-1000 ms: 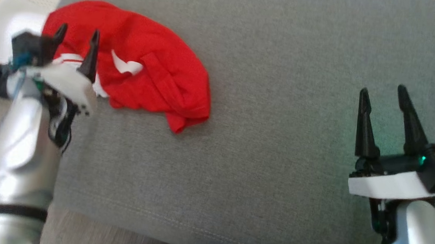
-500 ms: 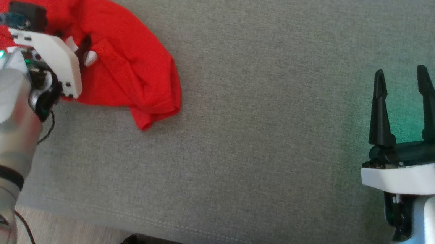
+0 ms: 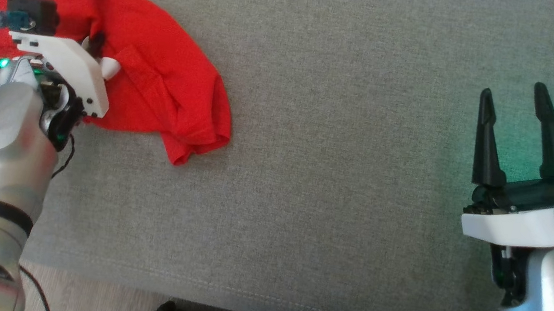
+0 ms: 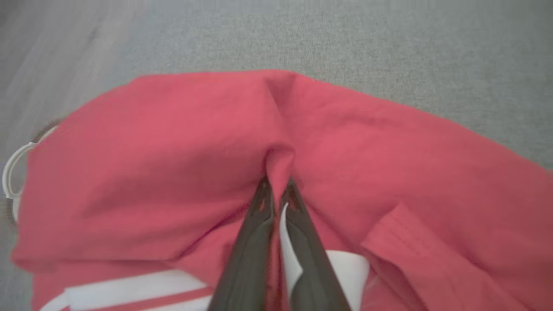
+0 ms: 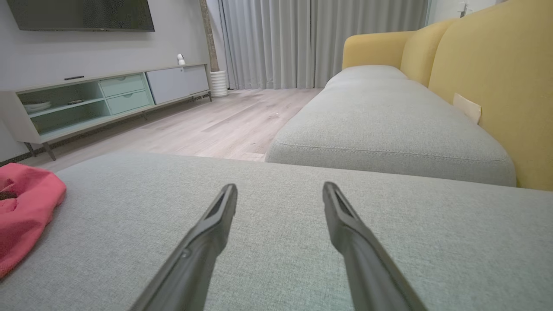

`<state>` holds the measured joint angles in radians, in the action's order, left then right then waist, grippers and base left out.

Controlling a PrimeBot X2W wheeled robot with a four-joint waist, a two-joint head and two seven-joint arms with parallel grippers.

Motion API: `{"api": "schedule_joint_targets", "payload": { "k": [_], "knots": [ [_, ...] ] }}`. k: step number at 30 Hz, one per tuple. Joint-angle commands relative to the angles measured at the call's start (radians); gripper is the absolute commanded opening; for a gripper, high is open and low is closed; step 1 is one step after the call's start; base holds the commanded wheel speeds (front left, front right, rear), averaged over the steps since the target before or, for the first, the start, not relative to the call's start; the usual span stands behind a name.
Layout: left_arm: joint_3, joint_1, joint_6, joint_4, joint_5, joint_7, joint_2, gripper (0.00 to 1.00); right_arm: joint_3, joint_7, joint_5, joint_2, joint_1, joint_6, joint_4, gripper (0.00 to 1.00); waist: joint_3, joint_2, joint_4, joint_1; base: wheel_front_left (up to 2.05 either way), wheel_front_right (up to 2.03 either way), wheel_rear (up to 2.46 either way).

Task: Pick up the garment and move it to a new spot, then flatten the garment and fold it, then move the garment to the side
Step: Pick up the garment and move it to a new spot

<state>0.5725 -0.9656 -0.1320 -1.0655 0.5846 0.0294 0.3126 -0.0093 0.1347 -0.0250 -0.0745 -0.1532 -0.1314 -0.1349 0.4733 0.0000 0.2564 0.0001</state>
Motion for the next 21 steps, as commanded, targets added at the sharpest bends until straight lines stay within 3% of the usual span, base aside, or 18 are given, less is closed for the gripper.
{"api": "schedule_joint_targets", "payload": {
  "k": [1,10,17,21],
  "knots": [
    [-0.019,-0.033,0.001,0.011,-0.003,-0.037,0.062,0.0,0.028,0.004,-0.004,0.004,-0.009,0.001,-0.024,1.0,-0.014,0.0,0.001,-0.0001,0.0,0.0,0.0],
    [-0.002,-0.081,0.001,0.035,-0.016,-0.238,0.077,0.0,0.044,0.038,-0.022,0.016,-0.011,0.001,0.038,1.0,-0.103,0.0,-0.016,-0.0001,0.0,0.0,0.0],
    [0.027,-0.088,0.001,0.134,-0.037,-0.279,0.066,0.0,0.058,0.072,-0.047,0.023,-0.005,0.001,0.101,1.0,-0.191,0.0,-0.057,-0.0001,0.0,0.0,0.0],
    [0.048,-0.068,0.016,0.231,-0.047,-0.284,0.017,0.0,0.084,0.094,-0.098,0.024,-0.001,0.001,0.142,1.0,-0.246,0.0,-0.102,-0.0001,0.0,0.0,0.0]
  ]
}}
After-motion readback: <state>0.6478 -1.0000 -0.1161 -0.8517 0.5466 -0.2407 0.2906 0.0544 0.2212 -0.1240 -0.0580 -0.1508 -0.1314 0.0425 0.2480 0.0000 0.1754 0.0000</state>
